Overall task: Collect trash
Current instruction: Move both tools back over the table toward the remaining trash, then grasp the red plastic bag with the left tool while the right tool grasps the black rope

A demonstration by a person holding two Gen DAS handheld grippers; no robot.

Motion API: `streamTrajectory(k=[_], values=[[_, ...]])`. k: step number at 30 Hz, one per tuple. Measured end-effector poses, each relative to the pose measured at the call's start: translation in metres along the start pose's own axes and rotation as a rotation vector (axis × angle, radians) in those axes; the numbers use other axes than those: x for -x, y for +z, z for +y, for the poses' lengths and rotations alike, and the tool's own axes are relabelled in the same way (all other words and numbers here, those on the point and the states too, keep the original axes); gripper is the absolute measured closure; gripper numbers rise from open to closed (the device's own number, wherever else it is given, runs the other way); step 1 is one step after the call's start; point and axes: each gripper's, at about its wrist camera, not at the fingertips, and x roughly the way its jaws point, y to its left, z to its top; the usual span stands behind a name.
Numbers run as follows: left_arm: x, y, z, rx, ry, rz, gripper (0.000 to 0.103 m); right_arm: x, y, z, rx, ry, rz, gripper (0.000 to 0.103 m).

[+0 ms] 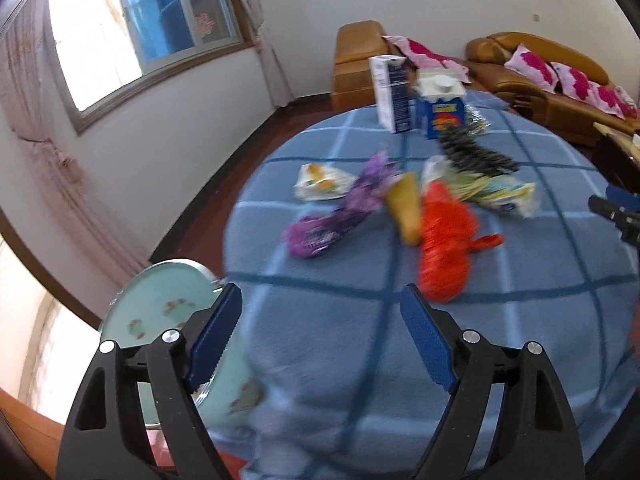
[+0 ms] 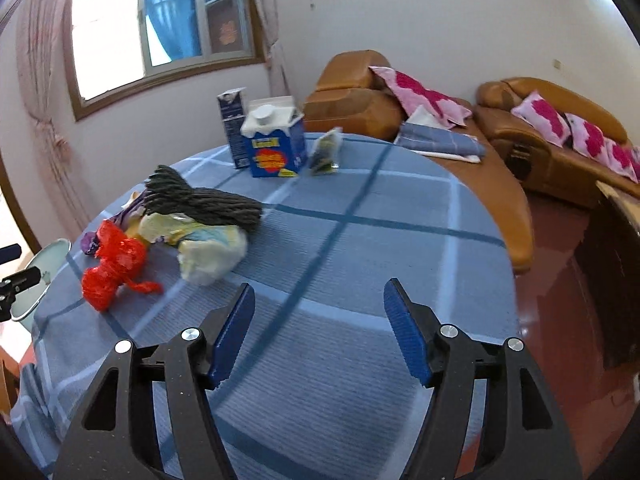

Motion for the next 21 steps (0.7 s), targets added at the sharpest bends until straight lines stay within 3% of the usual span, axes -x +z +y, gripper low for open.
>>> streamTrajectory(k=[5, 6, 11, 13, 16, 21], values=[[-0.009, 0.009, -0.035, -0.018, -0.058, 0.002, 0.024, 0.007, -0.002, -0.016, -0.044, -0.043, -0.023, 0.036], [-0.014, 0.009, -0.042, -0.028, -0.076, 0.012, 0.029, 0.007, -0.002, -0.018, -0.049, -0.043, -0.025, 0.036], [-0.040, 0.006, -0.060, -0.049, -0.149, 0.087, 0.063, 0.004, -0.002, -0.021, -0.070, -0.026, -0.024, 0.036], [-0.048, 0.005, -0.059, -0.034, -0.181, 0.110, 0.093, 0.000, 0.003, -0.017, -0.076, -0.008, -0.023, 0.036], [-0.047, 0.005, -0.056, -0.048, -0.192, 0.098, 0.100, -0.005, 0.018, -0.010, -0.075, 0.012, -0.040, 0.036], [-0.024, 0.010, -0.043, -0.074, -0.192, 0.052, 0.100, -0.023, 0.061, 0.008, -0.082, 0.068, -0.054, 0.036]])
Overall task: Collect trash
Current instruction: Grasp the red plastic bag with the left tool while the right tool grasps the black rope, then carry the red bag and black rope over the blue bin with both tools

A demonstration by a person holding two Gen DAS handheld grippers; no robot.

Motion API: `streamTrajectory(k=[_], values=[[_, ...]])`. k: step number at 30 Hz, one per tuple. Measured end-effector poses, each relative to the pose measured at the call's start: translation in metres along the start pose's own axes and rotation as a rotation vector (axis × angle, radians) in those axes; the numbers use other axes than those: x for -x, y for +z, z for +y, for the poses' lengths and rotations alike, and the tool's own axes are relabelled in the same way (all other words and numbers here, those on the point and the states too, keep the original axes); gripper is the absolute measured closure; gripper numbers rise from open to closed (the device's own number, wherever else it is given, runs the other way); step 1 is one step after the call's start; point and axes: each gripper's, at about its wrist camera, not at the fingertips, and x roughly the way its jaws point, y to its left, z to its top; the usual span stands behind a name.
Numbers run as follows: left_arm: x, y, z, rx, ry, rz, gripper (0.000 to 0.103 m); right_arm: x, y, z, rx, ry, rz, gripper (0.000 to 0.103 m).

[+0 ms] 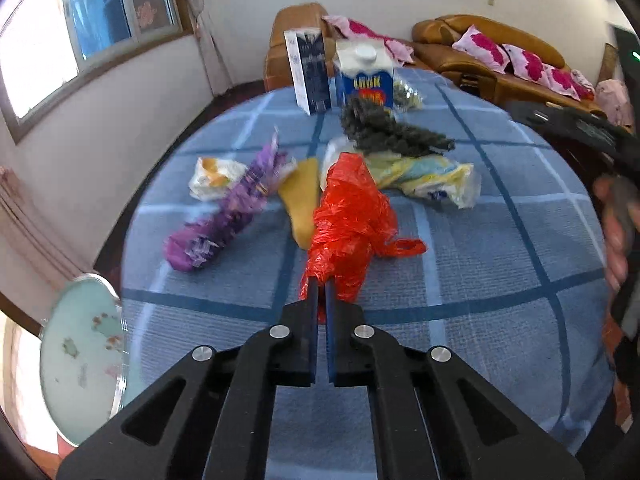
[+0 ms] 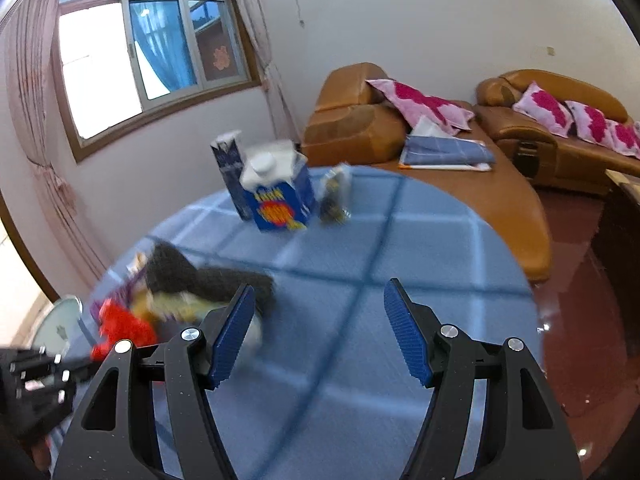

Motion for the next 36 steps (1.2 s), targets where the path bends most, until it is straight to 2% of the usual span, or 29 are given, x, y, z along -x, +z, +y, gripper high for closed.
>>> streamTrajectory(k=[3, 6, 8, 10, 13, 16, 19, 30, 36], values=[[0.022, 0.002, 0.014, -0.004, 0.028, -0.038, 0.100, -0.023, 0.020, 0.015, 0.025, 0.017, 0.035, 0.036], [0.036, 0.001, 0.041, 0.025, 0.067, -0.054, 0.100, -0.055, 0.027, 0.024, 0.035, 0.040, 0.119, 0.037], [0.041, -0.003, 0.063, 0.047, 0.101, -0.054, 0.100, -0.077, 0.023, 0.029, 0.055, 0.041, 0.192, 0.047], [0.043, -0.007, 0.079, 0.067, 0.127, -0.047, 0.100, -0.094, 0.015, 0.030, 0.057, 0.050, 0.255, 0.052], [0.042, -0.016, 0.104, 0.100, 0.159, -0.026, 0.100, -0.107, 0.005, 0.030, 0.030, 0.102, 0.328, 0.061], [0.043, -0.024, 0.120, 0.123, 0.179, -0.015, 0.100, -0.106, 0.004, 0.036, 0.056, 0.133, 0.338, 0.081], [0.045, -0.027, 0.128, 0.136, 0.186, -0.018, 0.100, -0.098, 0.003, 0.046, 0.102, 0.101, 0.304, 0.092], [0.074, -0.035, 0.155, 0.139, 0.262, -0.051, 0.100, -0.043, 0.035, 0.063, 0.112, 0.090, 0.102, 0.093], [0.084, -0.048, 0.175, 0.147, 0.327, -0.036, 0.100, -0.030, 0.046, 0.100, 0.150, 0.137, 0.042, 0.093]])
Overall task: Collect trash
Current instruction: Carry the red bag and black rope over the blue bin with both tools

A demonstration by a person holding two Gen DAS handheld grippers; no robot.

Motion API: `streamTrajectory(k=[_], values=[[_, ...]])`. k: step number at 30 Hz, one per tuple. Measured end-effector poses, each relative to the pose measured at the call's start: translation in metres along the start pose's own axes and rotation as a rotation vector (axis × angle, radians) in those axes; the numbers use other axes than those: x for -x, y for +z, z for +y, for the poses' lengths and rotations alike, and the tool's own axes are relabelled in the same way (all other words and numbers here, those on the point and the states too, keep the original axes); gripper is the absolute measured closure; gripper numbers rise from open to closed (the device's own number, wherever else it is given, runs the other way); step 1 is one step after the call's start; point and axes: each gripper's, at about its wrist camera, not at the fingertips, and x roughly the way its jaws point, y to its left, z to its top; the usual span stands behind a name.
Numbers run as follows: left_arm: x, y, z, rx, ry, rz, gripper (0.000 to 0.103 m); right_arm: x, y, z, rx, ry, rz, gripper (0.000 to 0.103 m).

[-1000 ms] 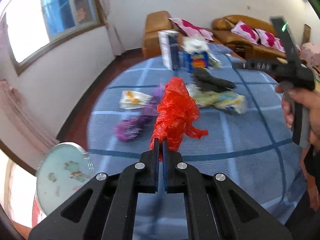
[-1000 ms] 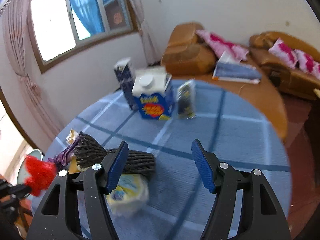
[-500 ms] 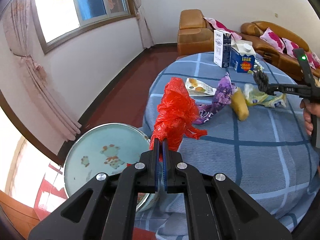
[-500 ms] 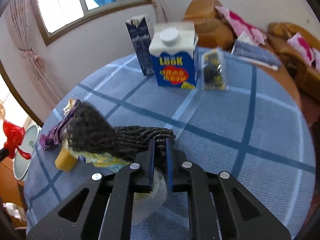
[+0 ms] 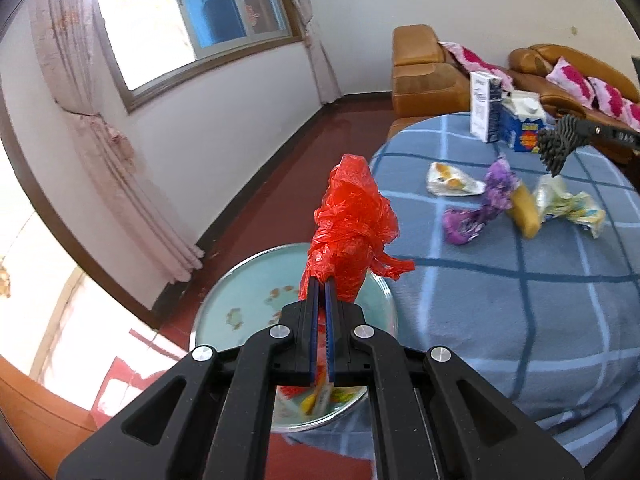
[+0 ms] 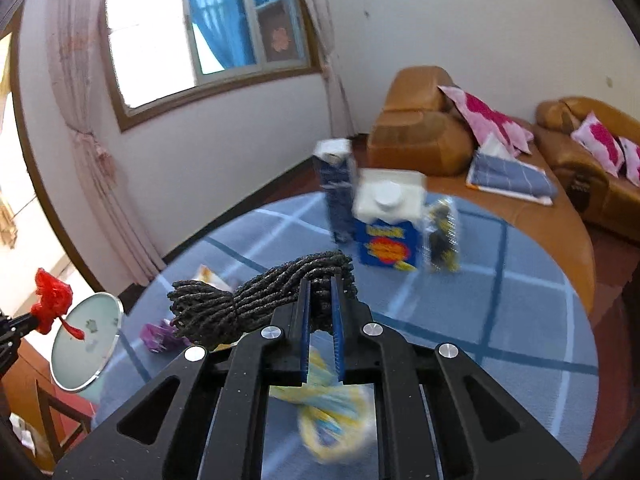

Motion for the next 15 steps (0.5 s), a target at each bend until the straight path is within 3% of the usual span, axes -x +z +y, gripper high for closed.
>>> streamTrajectory(k=[15], values=[[-0.008, -0.027, 0.055, 0.053, 0.134, 0.054, 0.100, -0.052, -0.007, 0.128, 0.195, 0.137, 0.010, 0.093]])
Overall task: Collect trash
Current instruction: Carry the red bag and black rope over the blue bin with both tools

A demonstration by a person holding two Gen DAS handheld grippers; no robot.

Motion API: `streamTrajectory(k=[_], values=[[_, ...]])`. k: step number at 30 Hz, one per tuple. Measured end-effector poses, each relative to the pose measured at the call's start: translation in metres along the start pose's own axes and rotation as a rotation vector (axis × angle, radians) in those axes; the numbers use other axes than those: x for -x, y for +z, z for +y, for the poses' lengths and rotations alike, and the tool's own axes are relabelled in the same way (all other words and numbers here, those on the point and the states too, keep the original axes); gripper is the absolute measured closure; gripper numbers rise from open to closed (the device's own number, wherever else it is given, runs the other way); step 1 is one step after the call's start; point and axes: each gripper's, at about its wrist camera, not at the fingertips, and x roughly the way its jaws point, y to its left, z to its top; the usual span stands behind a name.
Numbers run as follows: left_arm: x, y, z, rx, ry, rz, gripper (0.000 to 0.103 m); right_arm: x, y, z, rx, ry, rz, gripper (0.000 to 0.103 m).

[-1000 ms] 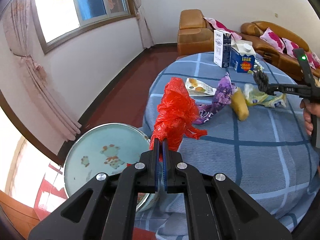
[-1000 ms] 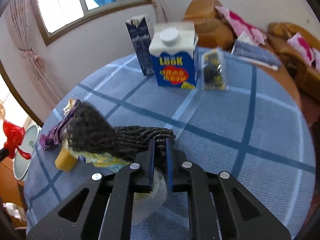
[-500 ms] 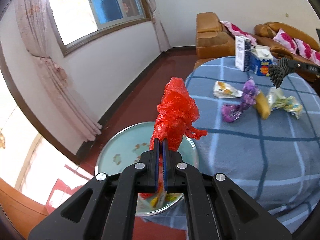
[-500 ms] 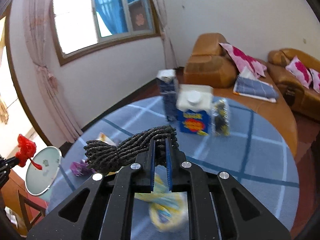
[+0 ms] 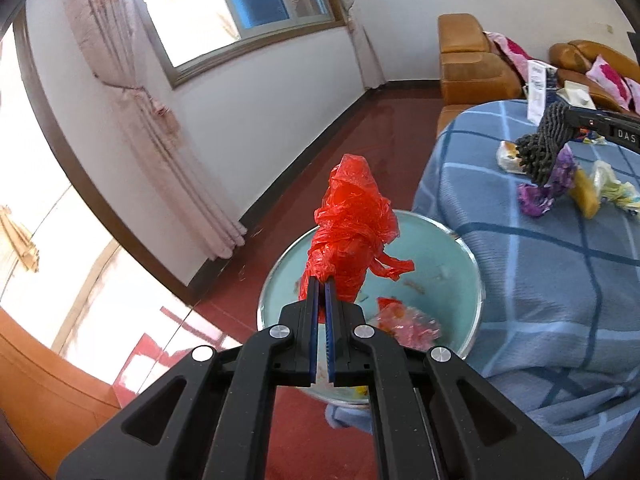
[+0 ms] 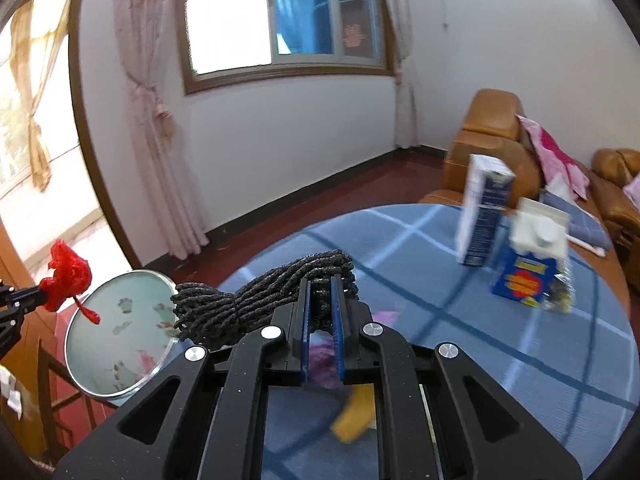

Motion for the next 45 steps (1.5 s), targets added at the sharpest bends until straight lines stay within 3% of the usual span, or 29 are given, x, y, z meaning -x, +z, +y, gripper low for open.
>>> streamTrajectory(k=[14, 45], values=[[-0.006, -0.013, 0.030, 0.046, 0.047, 0.029, 0.100, -0.028, 0.008, 0.068, 0.100, 0.077, 0.021, 0.093], [-0.009, -0.015, 0.039, 0.083, 0.051, 0.040, 0.100, -0.043, 0.006, 0.098, 0.165, 0.124, 0.049, 0.093]])
